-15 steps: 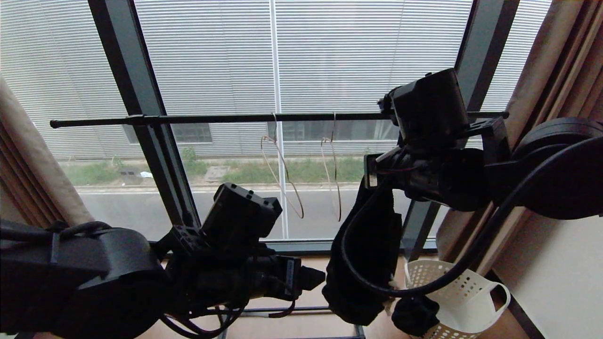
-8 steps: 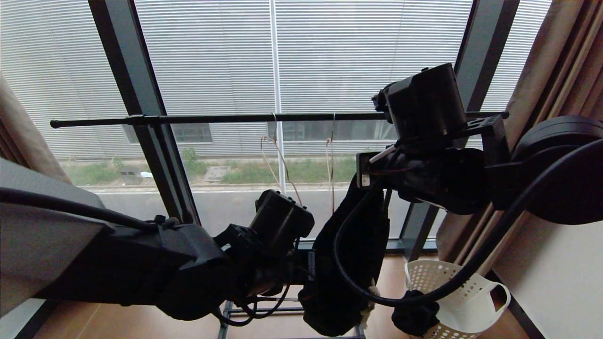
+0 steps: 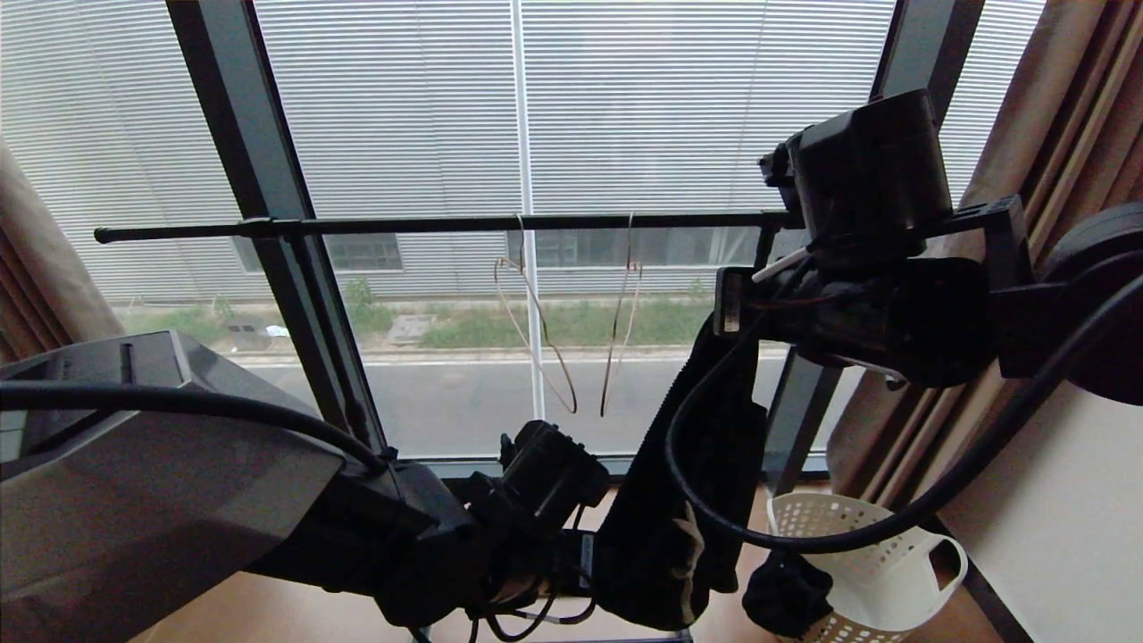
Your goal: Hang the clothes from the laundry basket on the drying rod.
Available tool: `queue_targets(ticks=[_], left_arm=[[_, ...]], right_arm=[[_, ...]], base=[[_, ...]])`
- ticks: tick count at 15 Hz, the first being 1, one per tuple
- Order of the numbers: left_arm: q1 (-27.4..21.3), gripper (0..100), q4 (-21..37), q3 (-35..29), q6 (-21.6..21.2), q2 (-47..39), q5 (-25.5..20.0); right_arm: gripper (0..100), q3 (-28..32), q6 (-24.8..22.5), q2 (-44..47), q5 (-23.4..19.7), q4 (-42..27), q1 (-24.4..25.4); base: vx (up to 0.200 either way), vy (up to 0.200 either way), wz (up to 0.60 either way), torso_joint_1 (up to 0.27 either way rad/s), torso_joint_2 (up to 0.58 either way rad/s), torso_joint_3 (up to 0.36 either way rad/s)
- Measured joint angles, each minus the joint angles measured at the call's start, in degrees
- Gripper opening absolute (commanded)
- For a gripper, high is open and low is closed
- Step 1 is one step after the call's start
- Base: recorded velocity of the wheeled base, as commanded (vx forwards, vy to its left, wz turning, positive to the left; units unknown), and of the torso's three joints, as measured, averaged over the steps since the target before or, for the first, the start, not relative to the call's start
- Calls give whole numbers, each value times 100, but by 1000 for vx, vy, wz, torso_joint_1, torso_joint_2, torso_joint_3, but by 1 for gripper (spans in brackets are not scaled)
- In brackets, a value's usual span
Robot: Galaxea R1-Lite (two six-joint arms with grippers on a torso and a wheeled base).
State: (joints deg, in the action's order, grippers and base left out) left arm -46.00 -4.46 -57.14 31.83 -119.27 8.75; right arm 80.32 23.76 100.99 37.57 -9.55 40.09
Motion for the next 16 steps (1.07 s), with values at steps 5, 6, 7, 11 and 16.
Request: queue_targets(ticks=[5,6,7,11,16], left_arm=[[20,0,-2,450,-11,530,2],[68,0,-2,540,-11,699,11],[123,0,4,610,-13,856,24],[430,0,20,618,-60,1296,85],[769,0,1042,-113,-101,1577,95]], right_arm=[[0,-382,76,-188,6,71,-694],[0,-524,98,-254,0,85,-807],[0,-644,115,-308,-5,126,-873],[0,-1457,108,-482,-7,1058,-942],[0,-2642,-321,-597,-522,2386,-848]], base=[[0,0,0,0,0,0],[0,0,0,0,0,0],[0,0,0,0,0,0],[0,0,0,0,0,0],[0,0,0,0,0,0]])
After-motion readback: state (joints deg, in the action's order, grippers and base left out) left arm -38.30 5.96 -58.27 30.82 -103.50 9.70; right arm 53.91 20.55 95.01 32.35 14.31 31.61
